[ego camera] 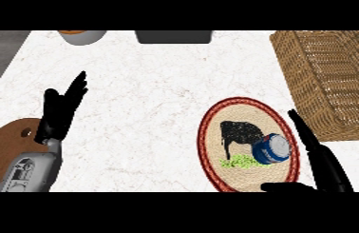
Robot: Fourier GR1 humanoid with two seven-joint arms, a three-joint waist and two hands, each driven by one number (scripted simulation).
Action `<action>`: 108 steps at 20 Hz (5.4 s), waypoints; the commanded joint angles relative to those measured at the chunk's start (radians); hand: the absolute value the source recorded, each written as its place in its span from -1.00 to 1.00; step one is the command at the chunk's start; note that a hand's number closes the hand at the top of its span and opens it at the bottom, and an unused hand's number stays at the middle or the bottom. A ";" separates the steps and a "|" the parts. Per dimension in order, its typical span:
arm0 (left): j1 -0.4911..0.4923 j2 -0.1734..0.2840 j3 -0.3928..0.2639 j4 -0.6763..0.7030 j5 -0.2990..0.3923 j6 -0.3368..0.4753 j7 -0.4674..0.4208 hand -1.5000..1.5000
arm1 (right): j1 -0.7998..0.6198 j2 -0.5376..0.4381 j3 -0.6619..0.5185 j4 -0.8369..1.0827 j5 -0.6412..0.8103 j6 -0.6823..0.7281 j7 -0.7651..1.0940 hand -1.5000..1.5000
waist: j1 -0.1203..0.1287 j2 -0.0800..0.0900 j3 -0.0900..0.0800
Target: Pick the can from the placemat and place it in the basket
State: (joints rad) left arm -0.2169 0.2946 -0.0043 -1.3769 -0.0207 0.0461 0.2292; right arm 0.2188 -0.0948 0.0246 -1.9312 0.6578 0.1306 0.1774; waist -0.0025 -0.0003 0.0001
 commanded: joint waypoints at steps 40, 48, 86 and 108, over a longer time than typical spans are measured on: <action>-0.007 -0.106 0.044 0.029 -0.098 -0.027 -0.032 0.00 | -0.919 0.091 0.071 0.874 0.424 0.019 0.242 1.00 | 0.018 0.003 0.000; -0.024 -0.087 0.046 -0.006 -0.099 -0.040 0.014 0.00 | -1.052 0.094 -0.044 0.659 0.159 -0.085 0.348 1.00 | 0.014 -0.005 0.001; 0.015 -0.106 0.061 0.011 -0.110 -0.060 -0.032 0.00 | -1.448 -0.627 -0.235 1.100 0.319 0.215 0.308 1.00 | 0.011 0.003 0.000; 0.029 -0.114 0.071 0.006 -0.118 -0.066 -0.059 0.00 | -1.295 -0.617 -0.401 1.499 0.195 -0.022 -0.025 -1.00 | 0.026 0.009 0.000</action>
State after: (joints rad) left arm -0.2220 0.1933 0.0698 -1.3860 -0.1261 -0.0329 0.2128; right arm -1.0765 -0.7376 -0.3365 -0.4860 0.8898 0.1316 0.1532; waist 0.0228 0.0080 0.0009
